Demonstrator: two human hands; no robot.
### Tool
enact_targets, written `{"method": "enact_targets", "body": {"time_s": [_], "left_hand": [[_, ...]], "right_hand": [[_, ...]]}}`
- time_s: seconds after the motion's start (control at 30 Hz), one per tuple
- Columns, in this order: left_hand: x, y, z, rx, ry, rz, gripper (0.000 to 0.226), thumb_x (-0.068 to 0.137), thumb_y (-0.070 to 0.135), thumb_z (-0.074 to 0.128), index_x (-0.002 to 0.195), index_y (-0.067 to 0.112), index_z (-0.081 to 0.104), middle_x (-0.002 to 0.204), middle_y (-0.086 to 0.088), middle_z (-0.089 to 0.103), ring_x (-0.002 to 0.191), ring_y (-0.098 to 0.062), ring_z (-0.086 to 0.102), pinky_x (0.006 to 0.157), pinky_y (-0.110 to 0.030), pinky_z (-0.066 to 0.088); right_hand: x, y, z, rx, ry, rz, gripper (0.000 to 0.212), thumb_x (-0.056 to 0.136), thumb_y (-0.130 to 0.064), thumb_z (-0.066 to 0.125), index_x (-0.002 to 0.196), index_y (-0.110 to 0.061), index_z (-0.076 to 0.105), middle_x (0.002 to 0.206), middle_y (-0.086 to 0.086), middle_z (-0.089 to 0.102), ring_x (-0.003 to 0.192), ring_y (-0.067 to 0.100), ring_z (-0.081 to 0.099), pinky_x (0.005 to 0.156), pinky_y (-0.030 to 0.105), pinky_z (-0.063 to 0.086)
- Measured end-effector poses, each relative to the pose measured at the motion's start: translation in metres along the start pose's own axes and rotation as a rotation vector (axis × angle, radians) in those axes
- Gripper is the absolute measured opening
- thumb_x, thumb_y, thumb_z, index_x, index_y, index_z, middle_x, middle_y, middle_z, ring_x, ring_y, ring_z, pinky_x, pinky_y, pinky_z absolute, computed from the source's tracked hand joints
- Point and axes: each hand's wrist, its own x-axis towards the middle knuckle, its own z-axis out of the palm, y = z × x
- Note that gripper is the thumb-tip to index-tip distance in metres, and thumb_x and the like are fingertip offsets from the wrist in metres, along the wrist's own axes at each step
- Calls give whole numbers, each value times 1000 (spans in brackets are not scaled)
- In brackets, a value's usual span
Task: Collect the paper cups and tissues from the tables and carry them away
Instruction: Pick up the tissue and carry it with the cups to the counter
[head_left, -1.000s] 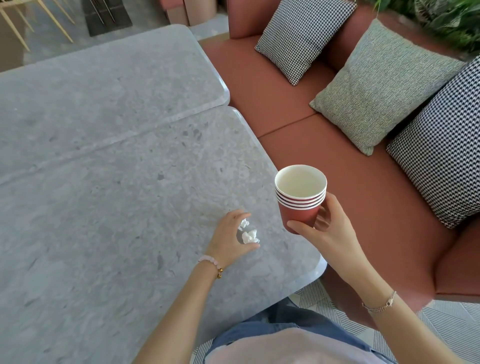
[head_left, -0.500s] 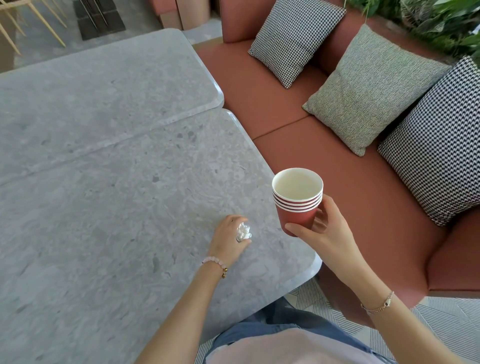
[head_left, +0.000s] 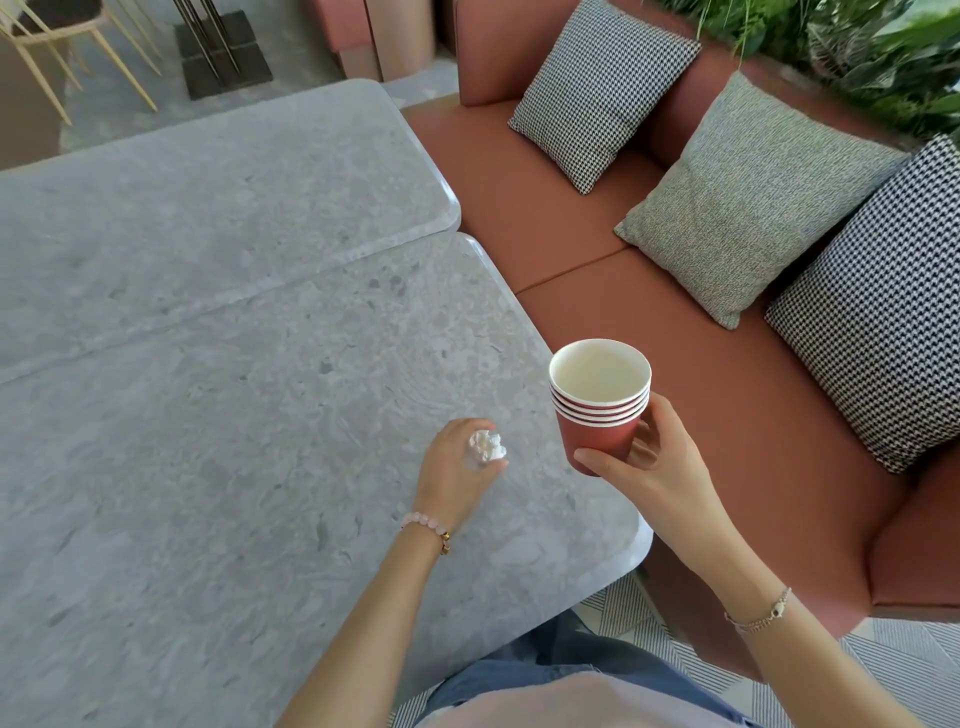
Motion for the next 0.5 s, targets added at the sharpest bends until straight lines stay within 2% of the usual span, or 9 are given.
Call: {"method": "enact_targets", "body": {"time_s": [0.07, 0.13, 0.23, 0.4, 0.5], "left_hand": [[2, 9, -8, -51, 33, 27, 35, 71, 8, 78, 100, 20, 64, 97, 14, 58, 84, 10, 52, 77, -1, 36], [5, 20, -16, -95, 67, 43, 37, 71, 9, 79, 99, 26, 62, 97, 16, 59, 85, 6, 55, 77, -4, 39], [8, 34, -27, -123, 129, 85, 37, 71, 10, 80, 99, 27, 62, 98, 17, 59, 89, 3, 57, 78, -6, 42], [10, 52, -44, -158, 209, 134, 40, 68, 7, 81, 98, 26, 62, 102, 14, 59, 93, 4, 56, 79, -6, 42], [7, 61, -55, -192, 244, 149, 40, 67, 6, 81, 97, 26, 63, 103, 11, 61, 92, 2, 58, 80, -7, 43]], "right_hand": [[3, -5, 0, -5, 6, -8, 61, 66, -28, 83, 109, -50, 46, 106, -34, 59, 103, -12, 56, 78, 10, 47], [7, -10, 0, -7, 14, -20, 60, 64, -30, 83, 108, -50, 46, 104, -36, 59, 101, -14, 56, 73, 6, 47], [12, -16, 1, -2, 20, -43, 60, 65, -29, 83, 108, -49, 47, 104, -35, 60, 100, -13, 56, 73, 3, 46], [18, -24, 5, 17, 15, -62, 63, 64, -27, 84, 111, -47, 48, 105, -29, 62, 101, -11, 58, 73, 6, 47], [19, -27, 8, 21, 11, -71, 62, 63, -28, 83, 110, -48, 48, 107, -23, 63, 101, -9, 58, 81, 14, 46]]}}
